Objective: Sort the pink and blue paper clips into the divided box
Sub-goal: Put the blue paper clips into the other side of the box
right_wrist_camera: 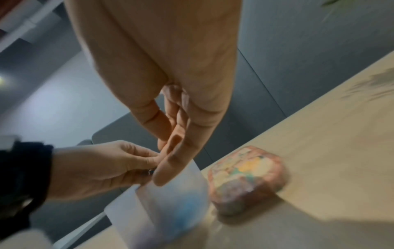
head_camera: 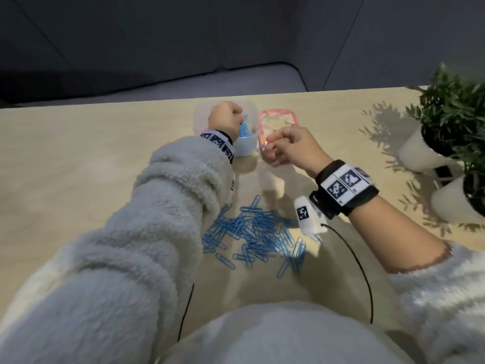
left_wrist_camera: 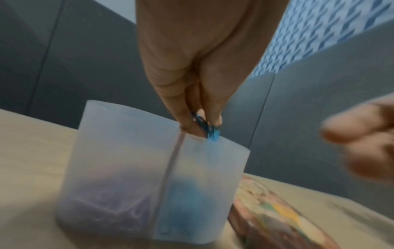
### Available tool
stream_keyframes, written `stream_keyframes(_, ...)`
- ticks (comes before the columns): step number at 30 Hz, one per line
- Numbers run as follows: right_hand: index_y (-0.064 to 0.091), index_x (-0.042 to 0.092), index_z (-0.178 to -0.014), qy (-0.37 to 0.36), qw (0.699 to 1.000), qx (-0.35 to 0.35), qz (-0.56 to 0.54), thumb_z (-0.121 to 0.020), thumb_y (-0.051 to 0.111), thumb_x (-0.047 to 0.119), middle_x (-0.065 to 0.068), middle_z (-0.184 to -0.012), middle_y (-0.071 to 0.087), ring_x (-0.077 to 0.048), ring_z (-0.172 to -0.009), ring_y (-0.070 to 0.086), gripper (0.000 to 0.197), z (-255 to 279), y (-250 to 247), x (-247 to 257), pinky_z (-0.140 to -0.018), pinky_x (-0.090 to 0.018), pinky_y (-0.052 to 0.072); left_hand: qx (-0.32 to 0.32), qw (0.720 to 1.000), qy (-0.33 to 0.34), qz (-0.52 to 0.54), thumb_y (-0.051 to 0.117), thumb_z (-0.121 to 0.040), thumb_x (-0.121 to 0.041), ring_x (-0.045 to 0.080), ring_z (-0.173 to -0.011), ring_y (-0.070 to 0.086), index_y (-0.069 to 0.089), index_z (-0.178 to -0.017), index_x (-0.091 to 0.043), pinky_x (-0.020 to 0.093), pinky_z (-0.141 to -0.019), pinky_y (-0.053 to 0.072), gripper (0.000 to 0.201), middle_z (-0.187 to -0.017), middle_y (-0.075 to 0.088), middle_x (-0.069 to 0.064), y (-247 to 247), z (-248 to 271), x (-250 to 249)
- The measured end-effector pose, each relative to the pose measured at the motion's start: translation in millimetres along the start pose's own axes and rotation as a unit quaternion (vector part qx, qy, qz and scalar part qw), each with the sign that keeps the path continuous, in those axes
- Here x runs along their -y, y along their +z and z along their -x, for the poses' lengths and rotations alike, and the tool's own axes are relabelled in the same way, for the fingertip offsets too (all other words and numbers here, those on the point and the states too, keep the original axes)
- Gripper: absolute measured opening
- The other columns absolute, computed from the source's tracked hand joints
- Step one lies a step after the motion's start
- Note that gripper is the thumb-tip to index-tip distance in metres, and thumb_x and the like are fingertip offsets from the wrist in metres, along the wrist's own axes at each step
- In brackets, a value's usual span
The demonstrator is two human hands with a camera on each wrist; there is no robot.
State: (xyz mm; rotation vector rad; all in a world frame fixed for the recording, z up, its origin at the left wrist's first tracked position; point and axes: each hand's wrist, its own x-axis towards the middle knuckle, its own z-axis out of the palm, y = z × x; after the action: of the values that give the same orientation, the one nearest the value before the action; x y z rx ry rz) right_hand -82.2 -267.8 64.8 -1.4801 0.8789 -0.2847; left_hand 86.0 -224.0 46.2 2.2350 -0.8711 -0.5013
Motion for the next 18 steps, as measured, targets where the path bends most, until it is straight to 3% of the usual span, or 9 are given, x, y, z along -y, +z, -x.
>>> stream_keyframes(3, 0.06, 0.013, -0.087, -0.003, 0.996, 0.001, 0.094, -0.092, 0.043, -0.002, -0.001, -0.078, 0.061, -0.008, -0.058, 0.055, 0.024, 23.1, -19.6, -41.1, -0.045, -0.014, 0.049, 0.069, 0.994, 0.034, -0.081, 0.046, -0.089, -0.007, 0.026, -0.082, 0.042, 0.052, -0.068, -0.027, 0.027, -0.074, 0.034, 0.029, -0.086, 0.046, 0.013, 0.8, 6.2, -5.7)
stream_keyframes(5, 0.063, 0.018, -0.088, -0.012, 0.986, -0.019, 0.163, -0.089, 0.048, 0.001, 0.004, -0.081, 0.063, -0.005, -0.062, 0.056, 0.023, 38.9, -32.3, -67.2, -0.055, -0.014, 0.048, 0.084, 0.991, 0.062, -0.084, 0.044, -0.09, -0.007, 0.031, -0.097, 0.052, 0.065, -0.088, -0.02, 0.028, -0.083, 0.037, 0.025, -0.102, 0.06, 0.018, -2.7, 18.4, -6.3)
stream_keyframes(7, 0.061, 0.024, -0.097, -0.007, 0.963, 0.006, 0.268, -0.085, 0.059, 0.014, -0.002, -0.098, 0.065, -0.009, -0.077, 0.061, 0.017, 59.5, -42.5, -85.6, -0.074, -0.025, 0.051, 0.045, 0.985, 0.12, -0.112, 0.044, -0.09, -0.006, 0.031, -0.111, 0.051, 0.065, -0.109, -0.009, 0.027, -0.093, 0.033, 0.028, -0.118, 0.062, 0.014, -3.9, 36.8, 0.9)
stream_keyframes(9, 0.044, 0.02, -0.129, 0.023, 0.901, 0.077, 0.426, -0.076, 0.071, 0.041, -0.007, -0.12, 0.051, -0.022, -0.106, 0.054, 0.063, 82.4, -49.7, -99.1, -0.091, -0.037, 0.047, 0.021, 0.973, 0.171, -0.152, 0.047, -0.089, -0.007, 0.033, -0.109, 0.049, 0.066, -0.106, -0.009, 0.032, -0.093, 0.034, 0.026, -0.115, 0.062, 0.013, 1.9, 62.4, 14.6)
stream_keyframes(10, 0.033, 0.019, -0.137, 0.04, 0.869, 0.105, 0.483, -0.068, 0.073, 0.053, -0.007, -0.126, 0.043, -0.025, -0.113, 0.048, 0.087, 93.8, -50.6, -104.2, -0.091, -0.041, 0.047, 0.037, 0.969, 0.18, -0.165, 0.049, -0.089, -0.011, 0.034, -0.108, 0.049, 0.066, -0.105, -0.01, 0.035, -0.092, 0.035, 0.024, -0.112, 0.061, 0.013, 7.0, 76.9, 23.8)
stream_keyframes(12, 0.021, 0.02, -0.141, 0.043, 0.836, 0.125, 0.533, -0.053, 0.075, 0.064, -0.005, -0.129, 0.035, -0.028, -0.116, 0.044, 0.112, 114.1, -48.2, -110.5, -0.086, -0.042, 0.048, 0.105, 0.956, 0.196, -0.19, 0.052, -0.088, -0.026, 0.034, -0.109, 0.049, 0.063, -0.109, -0.011, 0.04, -0.091, 0.037, 0.028, -0.111, 0.06, 0.012, 17.1, 103.8, 42.9)
stream_keyframes(14, 0.016, 0.019, -0.142, 0.035, 0.828, 0.134, 0.544, -0.043, 0.078, 0.066, -0.004, -0.13, 0.032, -0.028, -0.117, 0.043, 0.126, 128.3, -43.9, -118.6, -0.085, -0.042, 0.049, 0.174, 0.938, 0.188, -0.235, 0.046, -0.081, -0.055, 0.031, -0.116, 0.047, 0.057, -0.119, -0.016, 0.041, -0.095, 0.038, 0.055, -0.122, 0.055, 0.008, 24.5, 128.6, 59.1)
stream_keyframes(16, 0.014, 0.017, -0.143, 0.033, 0.826, 0.132, 0.547, -0.042, 0.081, 0.062, -0.005, -0.13, 0.031, -0.028, -0.117, 0.04, 0.129, 135.2, -37.6, -124.4, -0.085, -0.04, 0.049, 0.215, 0.922, 0.168, -0.275, 0.035, -0.063, -0.08, 0.027, -0.125, 0.04, 0.046, -0.128, -0.022, 0.042, -0.102, 0.036, 0.088, -0.133, 0.046, 0.004, 29.2, 148.9, 70.3)
stream_keyframes(18, 0.019, 0.015, -0.141, 0.007, 0.831, 0.117, 0.544, -0.048, 0.08, 0.056, -0.005, -0.127, 0.033, -0.028, -0.115, 0.04, 0.119, 137.2, -27.9, -128.4, -0.084, -0.038, 0.048, 0.231, 0.916, 0.161, -0.287, 0.031, -0.048, -0.089, 0.024, -0.129, 0.035, 0.038, -0.134, -0.024, 0.041, -0.106, 0.032, 0.108, -0.138, 0.04, 0.002, 33.0, 165.3, 77.0)
